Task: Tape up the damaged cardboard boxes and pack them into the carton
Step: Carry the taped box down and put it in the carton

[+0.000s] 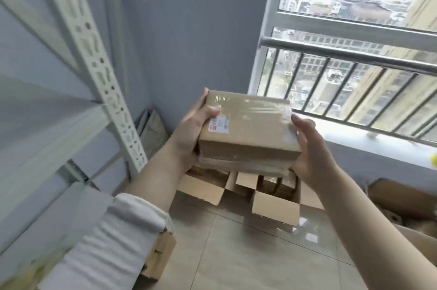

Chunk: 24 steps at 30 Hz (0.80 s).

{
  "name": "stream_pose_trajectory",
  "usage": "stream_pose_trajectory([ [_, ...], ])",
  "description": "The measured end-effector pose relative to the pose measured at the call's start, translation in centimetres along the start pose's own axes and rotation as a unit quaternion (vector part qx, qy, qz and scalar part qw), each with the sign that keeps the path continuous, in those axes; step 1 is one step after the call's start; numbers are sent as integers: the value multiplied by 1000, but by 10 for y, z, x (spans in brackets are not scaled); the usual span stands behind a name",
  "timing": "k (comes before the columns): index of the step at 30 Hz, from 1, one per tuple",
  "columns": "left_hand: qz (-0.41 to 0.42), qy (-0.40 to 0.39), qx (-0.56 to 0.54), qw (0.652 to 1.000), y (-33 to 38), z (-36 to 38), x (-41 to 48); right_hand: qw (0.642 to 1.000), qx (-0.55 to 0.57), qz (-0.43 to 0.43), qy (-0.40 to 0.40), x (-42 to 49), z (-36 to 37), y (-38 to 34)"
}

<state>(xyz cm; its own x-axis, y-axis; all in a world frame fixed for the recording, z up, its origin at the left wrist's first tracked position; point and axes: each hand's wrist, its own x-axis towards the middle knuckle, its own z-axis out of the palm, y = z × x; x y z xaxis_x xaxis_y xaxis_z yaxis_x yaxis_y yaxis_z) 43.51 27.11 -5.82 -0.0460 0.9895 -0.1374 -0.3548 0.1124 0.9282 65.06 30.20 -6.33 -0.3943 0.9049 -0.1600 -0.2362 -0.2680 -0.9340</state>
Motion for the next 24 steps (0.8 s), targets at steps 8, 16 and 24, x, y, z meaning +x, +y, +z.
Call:
stream_pose_trajectory([
  [8, -138, -18, 79, 987, -104, 8, 93, 978, -18, 175, 108, 42, -109, 63],
  [16, -291, 31, 59, 955, -204, 1, 153, 935, 102, 178, 288, 132, -136, 143],
  [24, -346, 56, 25, 936, -247, -61, 286, 895, 80, 300, 321, 255, -107, 210],
])
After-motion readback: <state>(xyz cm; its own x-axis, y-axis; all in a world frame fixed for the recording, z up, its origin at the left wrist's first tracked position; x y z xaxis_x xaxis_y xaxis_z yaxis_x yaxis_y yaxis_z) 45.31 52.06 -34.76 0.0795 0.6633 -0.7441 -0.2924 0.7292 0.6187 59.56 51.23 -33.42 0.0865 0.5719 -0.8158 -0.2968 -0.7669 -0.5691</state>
